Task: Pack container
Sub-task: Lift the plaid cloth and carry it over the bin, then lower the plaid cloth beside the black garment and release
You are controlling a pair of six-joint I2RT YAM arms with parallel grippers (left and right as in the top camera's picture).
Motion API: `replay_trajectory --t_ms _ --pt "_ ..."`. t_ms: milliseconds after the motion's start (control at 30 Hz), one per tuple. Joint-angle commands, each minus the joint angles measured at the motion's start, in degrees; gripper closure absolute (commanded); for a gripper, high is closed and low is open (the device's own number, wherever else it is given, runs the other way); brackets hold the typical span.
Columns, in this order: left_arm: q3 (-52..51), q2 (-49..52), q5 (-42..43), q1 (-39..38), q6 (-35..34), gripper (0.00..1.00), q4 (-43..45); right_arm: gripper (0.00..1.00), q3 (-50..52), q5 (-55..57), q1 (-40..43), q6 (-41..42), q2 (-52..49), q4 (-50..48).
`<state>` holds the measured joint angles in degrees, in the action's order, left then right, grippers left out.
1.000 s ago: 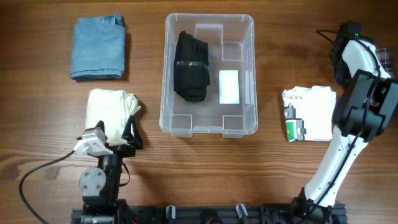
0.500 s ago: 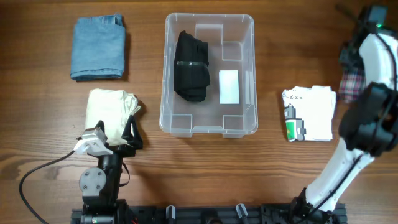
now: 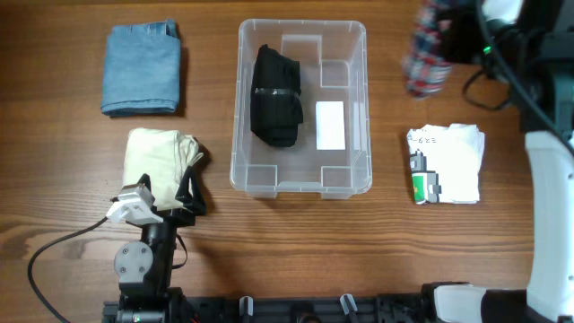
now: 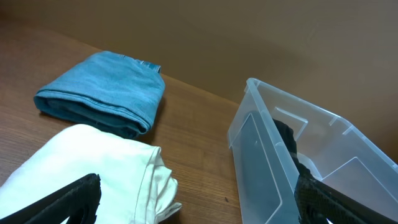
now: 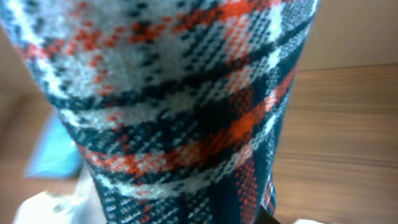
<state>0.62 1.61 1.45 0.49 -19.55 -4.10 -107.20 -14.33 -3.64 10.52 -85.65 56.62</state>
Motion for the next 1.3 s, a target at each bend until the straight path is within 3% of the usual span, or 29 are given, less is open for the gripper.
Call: replay_trajectory --t_ms 0,267,500,800,1067,1267 --pt "-0.31 -0.13 0.63 0.37 1.16 0.00 -0.20 0.84 -0.90 -13.38 -5.44 5.49 -0.24 -0.35" --pt "-0.31 -0.13 0.63 0.37 1.16 0.00 -0.20 0.84 -0.90 -19.26 -14.88 14.10 -6.47 0.72" --pt "-0.31 -0.13 0.63 0.37 1.16 0.00 -0.20 0.83 -0.26 -19.15 -22.21 14.16 -14.38 4.07" --pt "-0.31 -0.13 0.63 0.37 1.16 0.00 -0.20 0.83 -0.13 -17.92 -22.91 14.95 -21.40 4.66" --pt "-0.31 -0.13 0.63 0.37 1.16 0.00 -0.20 0.79 -0.13 -4.79 -22.75 14.93 -21.77 3.98" --pt "-0.31 -0.13 0.63 0.37 1.16 0.00 -0.20 0.79 -0.02 -10.32 -22.75 15.08 -23.17 0.28"
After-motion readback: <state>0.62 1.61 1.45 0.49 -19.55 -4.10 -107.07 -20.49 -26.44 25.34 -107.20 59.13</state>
